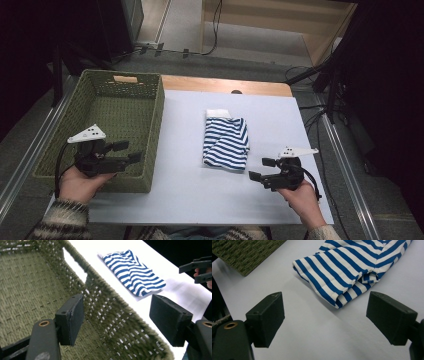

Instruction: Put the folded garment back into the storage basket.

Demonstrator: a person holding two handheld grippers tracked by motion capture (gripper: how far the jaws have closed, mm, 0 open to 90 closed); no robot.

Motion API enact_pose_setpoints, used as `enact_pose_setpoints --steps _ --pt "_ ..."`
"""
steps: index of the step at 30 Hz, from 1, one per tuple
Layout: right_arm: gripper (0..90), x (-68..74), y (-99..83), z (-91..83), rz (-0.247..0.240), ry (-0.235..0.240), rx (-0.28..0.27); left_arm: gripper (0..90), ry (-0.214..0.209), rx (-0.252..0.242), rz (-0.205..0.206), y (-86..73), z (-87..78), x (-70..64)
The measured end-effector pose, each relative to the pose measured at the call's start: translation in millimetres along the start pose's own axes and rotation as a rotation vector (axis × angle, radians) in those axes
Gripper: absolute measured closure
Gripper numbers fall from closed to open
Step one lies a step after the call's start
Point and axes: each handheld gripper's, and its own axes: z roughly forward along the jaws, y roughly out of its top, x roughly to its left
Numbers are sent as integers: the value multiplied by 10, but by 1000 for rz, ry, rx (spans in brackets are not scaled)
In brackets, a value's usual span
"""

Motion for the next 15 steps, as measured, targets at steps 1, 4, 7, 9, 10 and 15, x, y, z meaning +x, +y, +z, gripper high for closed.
enact_pose_setpoints --steps 1,4,7,9,10,15 --pt "131 0 -1 -1 1 -1 1 279 -2 -2 5 14 1 -17" --pt "131 1 -2 0 -1 -2 1 278 -11 4 0 48 8 -47" --pt "131 5 -4 7 0 -3 5 276 -17 16 -20 95 16 -58" --pt "131 3 -5 17 -6 -8 6 276 -31 3 -47 129 19 -57" --pt "131 1 -5 25 -5 -4 8 275 -37 -3 -52 146 15 -57" --pt "131 -4 -8 39 -2 2 13 276 -47 -23 -40 247 2 -80"
